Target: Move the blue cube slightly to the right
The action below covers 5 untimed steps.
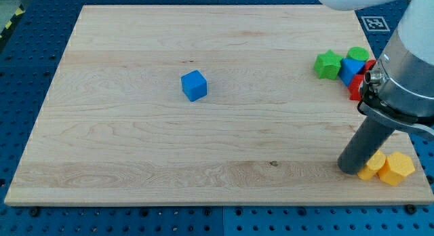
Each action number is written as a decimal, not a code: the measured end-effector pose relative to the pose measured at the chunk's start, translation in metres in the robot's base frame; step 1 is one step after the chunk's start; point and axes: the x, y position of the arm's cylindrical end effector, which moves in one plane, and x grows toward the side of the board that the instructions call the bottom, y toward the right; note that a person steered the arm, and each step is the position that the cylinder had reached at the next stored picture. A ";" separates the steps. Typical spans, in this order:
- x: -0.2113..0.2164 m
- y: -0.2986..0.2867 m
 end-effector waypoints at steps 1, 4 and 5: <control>0.000 -0.021; -0.020 -0.262; -0.060 -0.338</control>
